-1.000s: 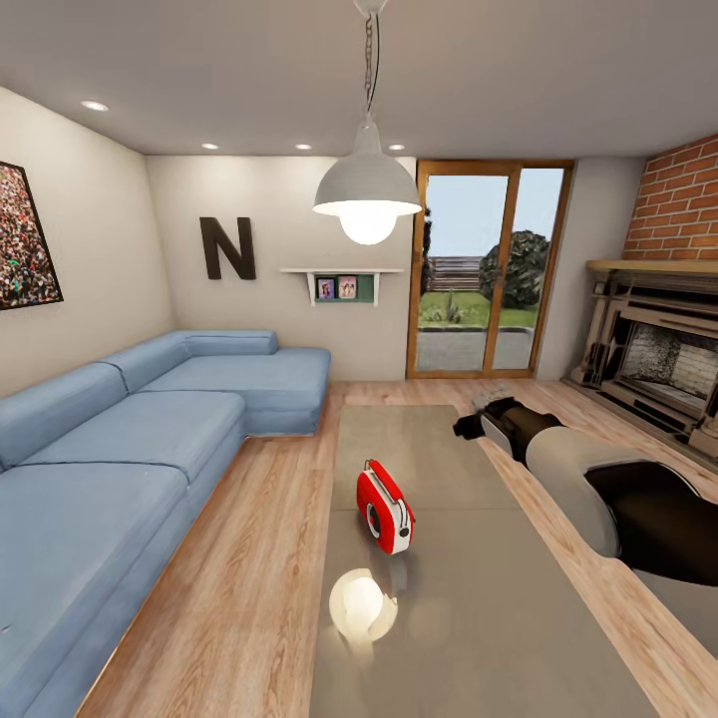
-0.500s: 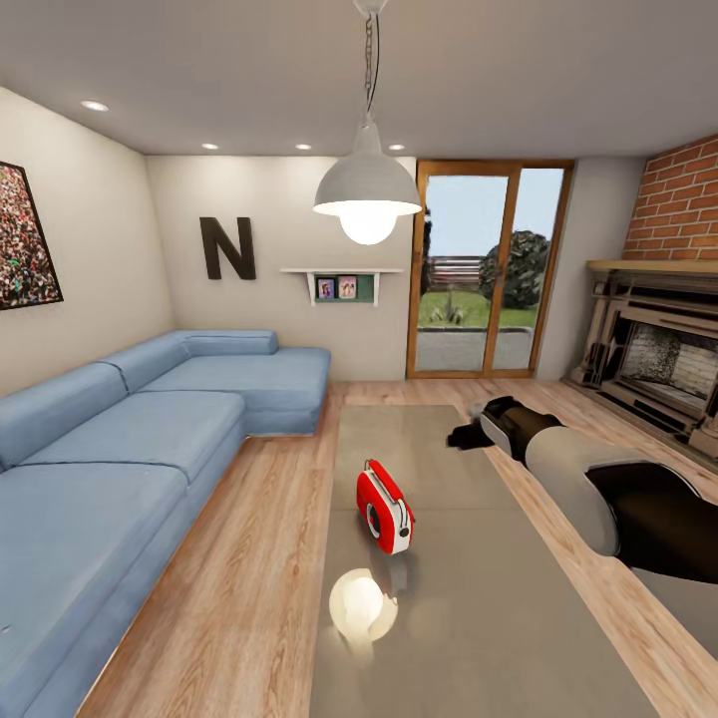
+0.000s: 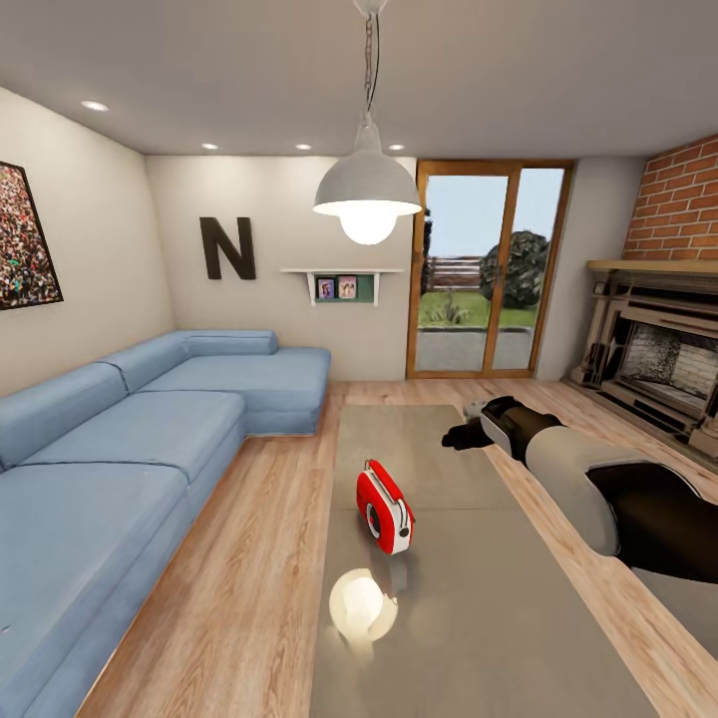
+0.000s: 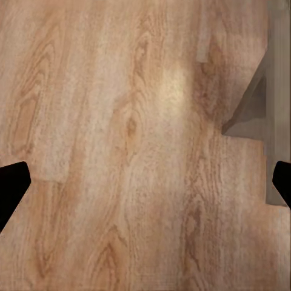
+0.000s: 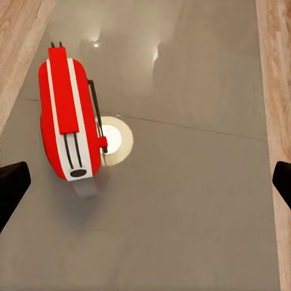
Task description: Turn on the radio receiver that's on the table in the living room.
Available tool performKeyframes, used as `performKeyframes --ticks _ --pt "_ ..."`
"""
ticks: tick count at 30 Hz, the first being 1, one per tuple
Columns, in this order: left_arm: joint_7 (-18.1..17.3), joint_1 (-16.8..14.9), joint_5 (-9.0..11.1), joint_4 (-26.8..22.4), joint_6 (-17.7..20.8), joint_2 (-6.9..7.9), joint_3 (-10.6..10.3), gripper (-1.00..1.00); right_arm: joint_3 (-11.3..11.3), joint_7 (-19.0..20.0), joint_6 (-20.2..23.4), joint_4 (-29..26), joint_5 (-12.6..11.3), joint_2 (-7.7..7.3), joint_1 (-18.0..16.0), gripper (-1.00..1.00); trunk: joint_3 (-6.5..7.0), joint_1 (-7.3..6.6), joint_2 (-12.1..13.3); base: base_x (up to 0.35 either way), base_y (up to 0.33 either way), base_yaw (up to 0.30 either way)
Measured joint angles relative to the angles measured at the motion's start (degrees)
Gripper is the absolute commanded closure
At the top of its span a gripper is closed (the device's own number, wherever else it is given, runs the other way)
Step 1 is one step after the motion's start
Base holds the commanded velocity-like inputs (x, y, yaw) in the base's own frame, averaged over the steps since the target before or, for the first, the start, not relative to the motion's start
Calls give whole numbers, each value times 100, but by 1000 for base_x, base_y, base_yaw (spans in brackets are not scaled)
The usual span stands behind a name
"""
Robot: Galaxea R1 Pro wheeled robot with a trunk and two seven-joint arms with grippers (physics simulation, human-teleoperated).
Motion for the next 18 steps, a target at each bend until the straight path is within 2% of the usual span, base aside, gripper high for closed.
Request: performKeyframes --ticks 2,3,10,16,18 --pt "-8 1 13 -70 -19 154 -2 -100 -3 44 3 0 -5 21 1 -100 0 0 0 0 0 0" --pt "-9 3 16 -83 -34 183 -7 -100 -4 54 5 0 -6 55 1 -100 0 0 0 0 0 0" --pt "-47 0 16 -137 -37 220 -34 -100 6 82 7 4 -8 162 1 -100 0 0 0 0 0 0" --pt "-64 2 21 -85 -72 260 -20 -100 21 75 7 8 27 355 -1 -100 0 0 0 0 0 0" --pt "-65 0 21 -81 -76 260 -23 -100 28 76 7 8 32 374 0 -100 0 0 0 0 0 0"
